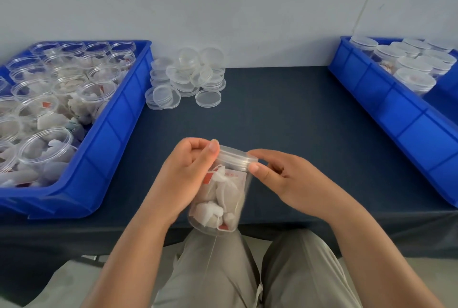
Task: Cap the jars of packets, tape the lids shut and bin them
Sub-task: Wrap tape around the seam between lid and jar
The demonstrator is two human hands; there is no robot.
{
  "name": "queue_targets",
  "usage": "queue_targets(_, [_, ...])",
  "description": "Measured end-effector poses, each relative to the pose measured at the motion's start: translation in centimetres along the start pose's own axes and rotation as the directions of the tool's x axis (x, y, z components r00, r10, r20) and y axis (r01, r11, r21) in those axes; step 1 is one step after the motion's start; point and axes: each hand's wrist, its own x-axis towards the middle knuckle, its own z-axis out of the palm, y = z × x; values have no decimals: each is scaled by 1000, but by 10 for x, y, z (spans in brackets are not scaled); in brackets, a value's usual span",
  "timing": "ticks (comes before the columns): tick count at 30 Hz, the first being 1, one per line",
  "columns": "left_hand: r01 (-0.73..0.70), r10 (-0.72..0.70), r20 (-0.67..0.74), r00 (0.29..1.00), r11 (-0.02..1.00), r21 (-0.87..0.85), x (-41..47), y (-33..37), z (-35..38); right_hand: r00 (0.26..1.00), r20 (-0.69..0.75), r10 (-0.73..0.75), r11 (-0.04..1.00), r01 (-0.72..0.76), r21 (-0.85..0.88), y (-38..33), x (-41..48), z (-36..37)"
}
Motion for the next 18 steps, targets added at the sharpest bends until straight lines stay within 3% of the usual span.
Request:
queue_targets(3, [-40,51,-107,993,994,101,-5,2,14,998,-35,56,997,-58,-44,-3,0,3])
queue_targets(8, [-81,96,-75,992,980,184,-9,-6,23,994,-91,63,995,-70,-74,-10,-3,13])
queue_targets(15, [3,6,-126,992,997,71,1,-3,12,996,87,29,1000,-28,-9,-11,-7,2])
queue_targets(18, [49,-48,-94,994,999,12,2,-5,9,998,64,8,996,-2,-92,-7,-6,-6])
